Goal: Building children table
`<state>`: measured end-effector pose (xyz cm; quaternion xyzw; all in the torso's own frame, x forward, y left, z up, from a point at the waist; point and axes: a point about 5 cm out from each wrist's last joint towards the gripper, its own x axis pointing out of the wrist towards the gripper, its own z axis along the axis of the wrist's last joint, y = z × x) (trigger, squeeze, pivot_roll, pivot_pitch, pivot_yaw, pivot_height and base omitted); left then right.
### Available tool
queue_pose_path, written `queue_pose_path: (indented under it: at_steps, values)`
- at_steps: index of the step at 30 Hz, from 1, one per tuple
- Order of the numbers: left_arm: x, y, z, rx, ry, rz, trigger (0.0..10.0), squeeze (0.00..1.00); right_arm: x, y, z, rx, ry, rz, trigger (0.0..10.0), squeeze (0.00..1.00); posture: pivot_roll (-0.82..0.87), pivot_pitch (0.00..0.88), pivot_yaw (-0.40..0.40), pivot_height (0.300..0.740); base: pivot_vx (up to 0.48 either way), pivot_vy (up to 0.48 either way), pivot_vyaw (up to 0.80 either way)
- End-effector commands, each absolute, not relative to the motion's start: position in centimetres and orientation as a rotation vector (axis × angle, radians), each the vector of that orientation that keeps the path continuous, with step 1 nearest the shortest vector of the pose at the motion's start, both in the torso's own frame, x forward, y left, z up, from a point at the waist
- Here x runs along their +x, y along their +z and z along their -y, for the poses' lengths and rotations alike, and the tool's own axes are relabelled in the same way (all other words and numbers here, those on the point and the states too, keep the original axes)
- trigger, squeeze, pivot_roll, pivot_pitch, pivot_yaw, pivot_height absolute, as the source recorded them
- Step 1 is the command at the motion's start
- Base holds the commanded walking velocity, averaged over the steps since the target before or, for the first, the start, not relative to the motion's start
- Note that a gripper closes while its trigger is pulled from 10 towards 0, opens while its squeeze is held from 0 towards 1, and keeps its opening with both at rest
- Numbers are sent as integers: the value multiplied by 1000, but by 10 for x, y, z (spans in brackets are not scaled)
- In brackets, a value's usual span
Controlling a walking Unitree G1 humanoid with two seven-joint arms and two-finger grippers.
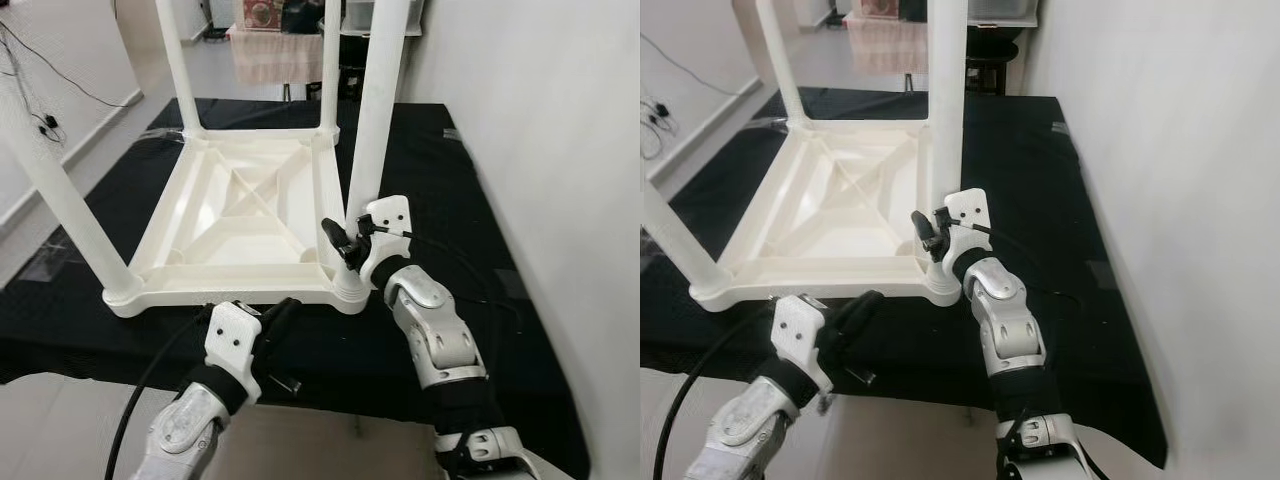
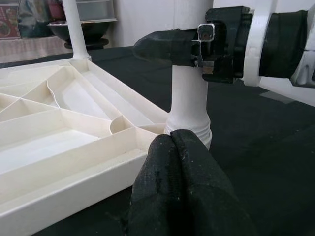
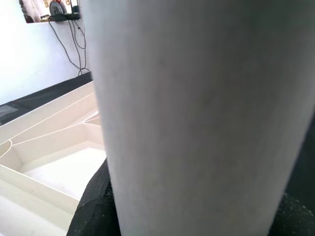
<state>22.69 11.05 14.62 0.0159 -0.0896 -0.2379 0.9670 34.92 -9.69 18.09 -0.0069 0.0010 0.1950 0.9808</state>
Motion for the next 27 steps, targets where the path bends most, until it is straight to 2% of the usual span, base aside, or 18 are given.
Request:
queue_pose_path:
  at_steps: [1,3,4,5,6,12,20,21,27]
  values:
    - [227,143,-112,32,-482,158,10000,0,353,165,105,11,384,-103,10000,1000,104,120,-10,740,0,0,0]
    - [227,143,-111,32,-483,158,10000,0,353,166,105,11,390,-101,10000,1000,104,120,-10,740,0,0,0]
    - [227,143,-111,31,-484,158,10000,0,361,180,101,33,526,-46,10000,808,104,117,-11,740,0,0,0]
    - [227,143,-110,30,-485,158,10000,0,364,187,100,36,592,-20,10000,808,104,117,-11,740,0,0,0]
    - [227,143,-110,29,-485,158,10000,0,366,195,99,22,687,9,10000,0,104,116,-12,740,0,0,0]
    - [227,143,-109,27,-484,160,10000,0,364,197,100,-105,1004,-35,10000,0,107,113,-16,740,0,0,0]
    - [227,143,-109,25,-483,161,10000,0,369,200,98,-26,1152,-33,10000,0,110,113,-18,740,0,0,0]
    - [227,143,-108,25,-483,161,10000,0,371,199,99,-24,1153,-36,0,0,111,114,-20,740,0,0,0]
    - [227,143,-108,23,-481,161,10000,0,374,198,104,-14,1155,-36,0,0,110,116,-21,740,0,0,0]
